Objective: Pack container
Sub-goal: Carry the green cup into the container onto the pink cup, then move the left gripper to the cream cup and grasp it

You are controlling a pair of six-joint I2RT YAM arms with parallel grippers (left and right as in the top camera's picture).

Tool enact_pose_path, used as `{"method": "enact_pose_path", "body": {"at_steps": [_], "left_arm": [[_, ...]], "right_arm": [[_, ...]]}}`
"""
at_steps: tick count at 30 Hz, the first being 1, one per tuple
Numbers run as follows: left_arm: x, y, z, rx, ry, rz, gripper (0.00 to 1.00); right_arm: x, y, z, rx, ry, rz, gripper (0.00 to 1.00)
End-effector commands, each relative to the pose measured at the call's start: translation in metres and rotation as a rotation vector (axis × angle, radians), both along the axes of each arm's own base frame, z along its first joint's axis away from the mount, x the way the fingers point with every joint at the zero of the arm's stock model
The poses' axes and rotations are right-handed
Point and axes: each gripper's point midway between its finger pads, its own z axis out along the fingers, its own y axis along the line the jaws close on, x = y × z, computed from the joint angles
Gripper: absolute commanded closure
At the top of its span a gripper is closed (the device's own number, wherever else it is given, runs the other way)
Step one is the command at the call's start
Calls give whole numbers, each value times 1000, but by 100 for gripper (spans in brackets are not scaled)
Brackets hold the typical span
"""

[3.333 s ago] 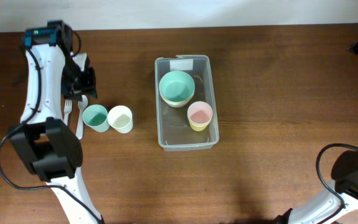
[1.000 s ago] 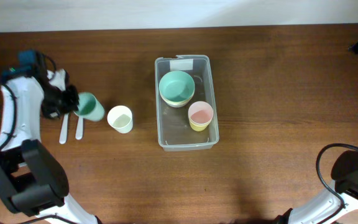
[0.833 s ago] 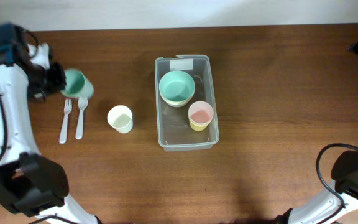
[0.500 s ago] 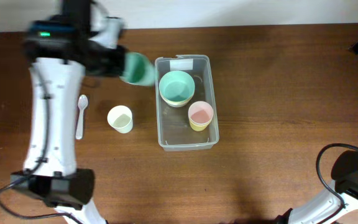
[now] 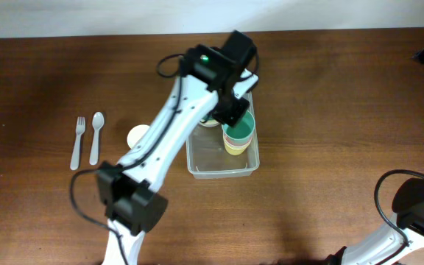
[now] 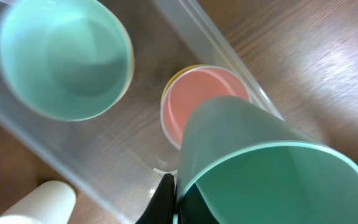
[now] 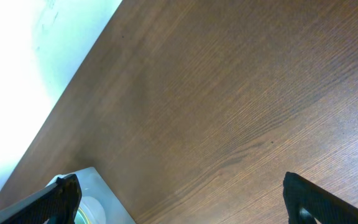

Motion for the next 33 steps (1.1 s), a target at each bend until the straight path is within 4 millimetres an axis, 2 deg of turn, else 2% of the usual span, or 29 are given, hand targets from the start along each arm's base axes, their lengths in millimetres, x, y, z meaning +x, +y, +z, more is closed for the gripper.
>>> {"method": "enact_pose_path", "body": {"at_steps": [1,2,3,4,5,6,7,12,14,16,19,22,25,29,33], "left_arm": [[5,0,-18,46,14,-14,91],[5,0,-18,45,13,-13,78],[5,0,-18,44,12,-14,70],[6,0,-14,39,2,-18,55],[7,-1,-4,28,-18,-29,48],[8,0,1,25,-25,-30,48],[10,8,21,18,-56,-18,48],[10,43,87,-14,-164,48,48],[16,70,107,-13,-218,130,47],[22,95,119,-34,-239,225,47],[34,137,125,-52,-237,339,46],[41,180,105,-36,-161,450,46],[35,219,63,18,-13,574,47],[13,234,9,0,210,637,52],[6,241,-41,27,287,653,50]], "right_arm": [[1,-2,-1,-2,1,-2,1],[1,-2,-1,-2,1,-2,1],[1,-2,-1,-2,1,-2,1],[1,-2,-1,-2,1,-2,1],[1,-2,-1,-2,1,-2,1],[1,-2,-1,-2,1,-2,1],[1,-2,-1,-2,1,-2,1],[1,-2,-1,-2,1,-2,1],[1,-2,-1,-2,1,-2,1],[1,-2,-1,-2,1,-2,1],[1,-2,-1,-2,1,-2,1],[1,-2,-1,-2,1,-2,1],[1,-2,-1,-2,1,-2,1],[1,-2,-1,-2,1,-2,1],[1,-2,-1,-2,1,-2,1]]}}
